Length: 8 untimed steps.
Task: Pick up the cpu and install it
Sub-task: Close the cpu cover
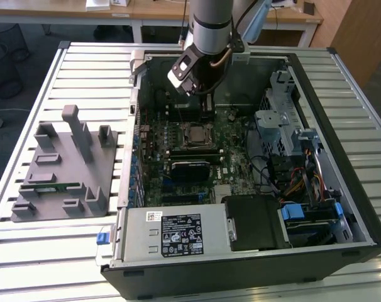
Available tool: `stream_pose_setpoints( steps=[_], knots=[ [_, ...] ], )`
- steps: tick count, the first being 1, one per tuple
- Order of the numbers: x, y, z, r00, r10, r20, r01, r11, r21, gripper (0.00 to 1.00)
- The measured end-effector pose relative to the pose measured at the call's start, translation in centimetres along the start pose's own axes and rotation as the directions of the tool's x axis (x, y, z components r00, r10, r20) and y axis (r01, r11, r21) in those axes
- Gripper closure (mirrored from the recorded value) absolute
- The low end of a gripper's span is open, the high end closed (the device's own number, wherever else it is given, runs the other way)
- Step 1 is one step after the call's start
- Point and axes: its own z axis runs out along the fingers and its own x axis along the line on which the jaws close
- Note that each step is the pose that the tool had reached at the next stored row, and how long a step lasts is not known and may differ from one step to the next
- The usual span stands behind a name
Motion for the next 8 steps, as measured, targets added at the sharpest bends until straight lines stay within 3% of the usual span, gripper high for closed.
stream_pose_setpoints(
  steps=[8],
  knots=[
    [0.00,-1.55,0.73,1.0000,0.000,0.0001,0.000,1.0000,0.0001,0.89]
  ],
)
